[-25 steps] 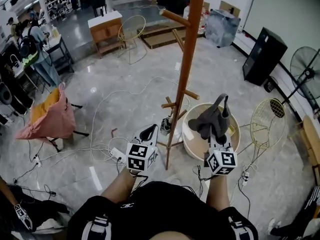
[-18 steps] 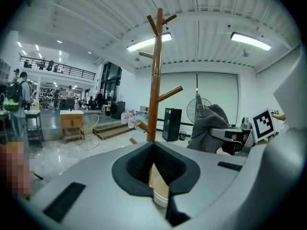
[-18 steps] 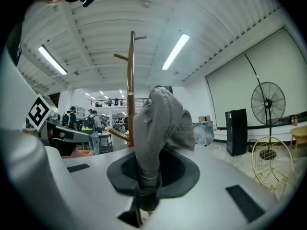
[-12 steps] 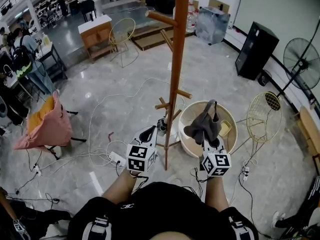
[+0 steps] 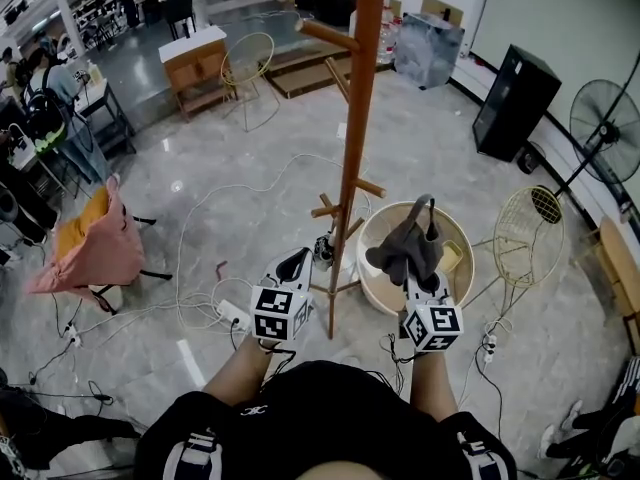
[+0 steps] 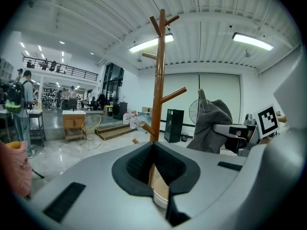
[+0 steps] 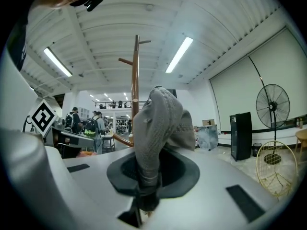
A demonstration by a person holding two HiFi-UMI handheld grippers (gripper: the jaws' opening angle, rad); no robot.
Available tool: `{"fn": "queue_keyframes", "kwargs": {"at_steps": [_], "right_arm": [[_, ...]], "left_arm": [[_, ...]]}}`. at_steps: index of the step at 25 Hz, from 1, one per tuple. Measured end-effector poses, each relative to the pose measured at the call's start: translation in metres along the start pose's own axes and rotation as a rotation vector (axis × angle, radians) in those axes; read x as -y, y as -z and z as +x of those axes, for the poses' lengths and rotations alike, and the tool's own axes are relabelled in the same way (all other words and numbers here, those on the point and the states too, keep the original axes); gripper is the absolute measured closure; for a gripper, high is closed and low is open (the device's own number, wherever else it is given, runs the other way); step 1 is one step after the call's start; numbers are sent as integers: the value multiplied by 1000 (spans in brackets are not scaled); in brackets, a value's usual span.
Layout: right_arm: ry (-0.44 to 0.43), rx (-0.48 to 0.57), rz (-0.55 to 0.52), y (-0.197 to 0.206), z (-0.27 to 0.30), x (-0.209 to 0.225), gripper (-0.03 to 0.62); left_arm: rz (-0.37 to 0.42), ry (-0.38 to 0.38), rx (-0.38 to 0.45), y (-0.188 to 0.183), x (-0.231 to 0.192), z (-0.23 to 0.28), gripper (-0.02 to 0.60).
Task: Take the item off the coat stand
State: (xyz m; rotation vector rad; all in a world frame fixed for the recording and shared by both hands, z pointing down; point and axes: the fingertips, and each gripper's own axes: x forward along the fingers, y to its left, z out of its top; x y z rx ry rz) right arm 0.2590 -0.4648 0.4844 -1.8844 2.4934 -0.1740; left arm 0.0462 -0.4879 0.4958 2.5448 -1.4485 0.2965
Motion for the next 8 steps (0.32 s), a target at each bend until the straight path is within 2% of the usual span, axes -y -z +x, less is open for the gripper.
{"fn": "queue_keyframes", "kwargs": {"at_steps": [8], "right_arm": [[-18,-1,8,-2,0,9,542]], "left_arm": [[-1,-11,6,-3,6,5,569]]}}
